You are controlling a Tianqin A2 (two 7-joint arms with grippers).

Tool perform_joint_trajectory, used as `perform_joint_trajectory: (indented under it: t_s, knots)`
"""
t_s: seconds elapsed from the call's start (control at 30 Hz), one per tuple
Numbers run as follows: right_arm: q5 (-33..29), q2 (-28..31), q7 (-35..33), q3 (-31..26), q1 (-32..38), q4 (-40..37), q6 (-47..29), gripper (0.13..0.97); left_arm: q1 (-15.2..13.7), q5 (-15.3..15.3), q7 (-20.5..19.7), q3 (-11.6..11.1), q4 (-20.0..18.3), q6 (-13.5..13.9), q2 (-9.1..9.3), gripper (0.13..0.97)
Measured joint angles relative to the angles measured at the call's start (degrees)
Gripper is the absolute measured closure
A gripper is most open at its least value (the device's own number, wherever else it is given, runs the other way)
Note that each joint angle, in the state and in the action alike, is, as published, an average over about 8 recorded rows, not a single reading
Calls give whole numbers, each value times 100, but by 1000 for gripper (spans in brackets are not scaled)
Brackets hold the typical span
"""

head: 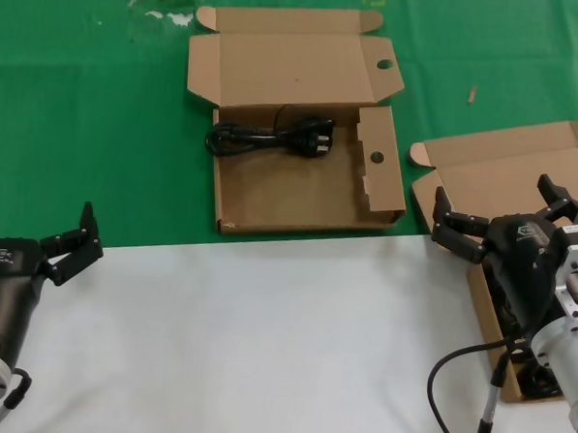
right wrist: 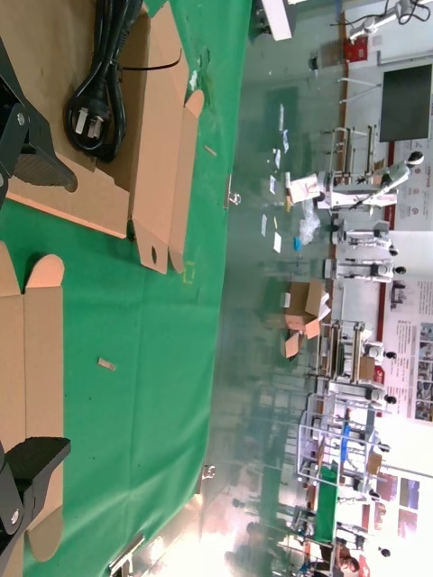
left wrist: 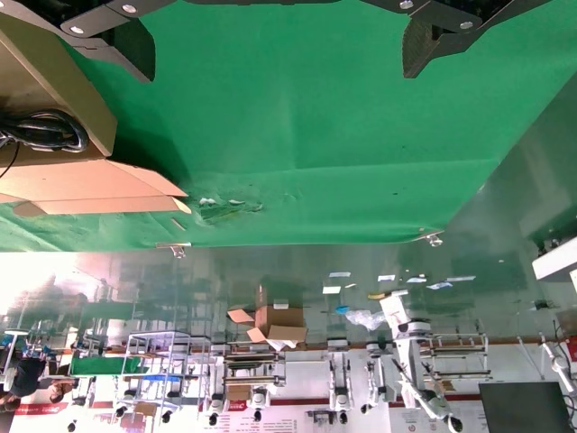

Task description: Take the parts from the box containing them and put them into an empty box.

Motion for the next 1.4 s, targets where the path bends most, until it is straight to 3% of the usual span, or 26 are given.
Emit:
perform_joint_trajectory:
  t_s: [1.4]
  knots:
    - [0,0,0,0,0,0,0,129,0,0,0,0,0,0,0,132]
